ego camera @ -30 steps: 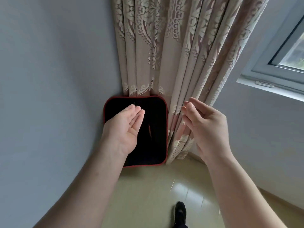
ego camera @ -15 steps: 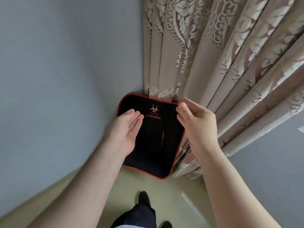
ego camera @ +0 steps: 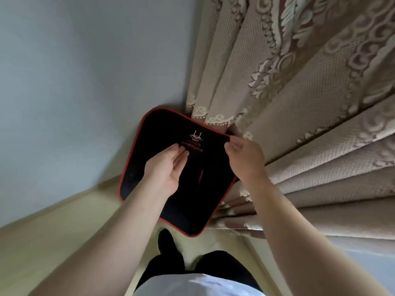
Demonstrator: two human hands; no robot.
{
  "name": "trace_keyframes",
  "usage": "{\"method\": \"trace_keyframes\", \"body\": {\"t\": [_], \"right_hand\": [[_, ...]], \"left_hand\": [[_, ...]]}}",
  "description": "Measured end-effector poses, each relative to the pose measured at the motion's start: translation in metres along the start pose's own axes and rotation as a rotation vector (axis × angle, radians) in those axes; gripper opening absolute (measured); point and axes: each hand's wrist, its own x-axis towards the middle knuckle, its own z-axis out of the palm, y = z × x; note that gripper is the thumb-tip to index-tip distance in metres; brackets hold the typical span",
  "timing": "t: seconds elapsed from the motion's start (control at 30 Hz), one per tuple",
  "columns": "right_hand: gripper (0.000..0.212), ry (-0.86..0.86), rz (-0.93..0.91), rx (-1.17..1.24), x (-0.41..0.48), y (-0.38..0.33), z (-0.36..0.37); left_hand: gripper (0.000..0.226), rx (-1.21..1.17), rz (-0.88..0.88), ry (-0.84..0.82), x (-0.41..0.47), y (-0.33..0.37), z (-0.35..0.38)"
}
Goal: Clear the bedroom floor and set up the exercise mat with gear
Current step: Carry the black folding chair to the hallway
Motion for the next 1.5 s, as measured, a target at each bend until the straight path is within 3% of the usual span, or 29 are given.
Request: {"method": "trace_keyframes", "body": {"t": [0.17,0.37,0.53,0.73,1.1,1.33,1.5], "right_hand": [[0.042,-0.134,0.025,-0.215,0.059,0.039,0.025],[0.042,-0.232,0.088,-0.337,0.112,0.096,0.056],[0.046,-0.221,0.258,-0.296,0.149,0.136,0.068],[0.056,-0.188,0.14,-0.354,0.181,0.162,0.072],[0.075,-0.228,0.308,-0.233,0.206,0.177,0.081],[0.06,-0.276,0.268,-0.295,0.21,0.179,0.077],[0.027,-0.289,0.181,-0.402,0.202,0.176,0.074]], "left_hand": [[0.022,-0.006,-0.073,0.082,0.051,-0.022,0.003],[0.01,0.064,-0.125,0.231,0.105,-0.068,0.007],[0.012,0.09,-0.191,0.31,0.133,-0.099,0.01],[0.011,0.134,-0.228,0.36,0.158,-0.119,0.015],[0.019,0.155,-0.257,0.377,0.168,-0.137,0.028],[0.02,0.144,-0.3,0.374,0.168,-0.142,0.042],[0.022,0.15,-0.311,0.38,0.171,-0.139,0.048]]}}
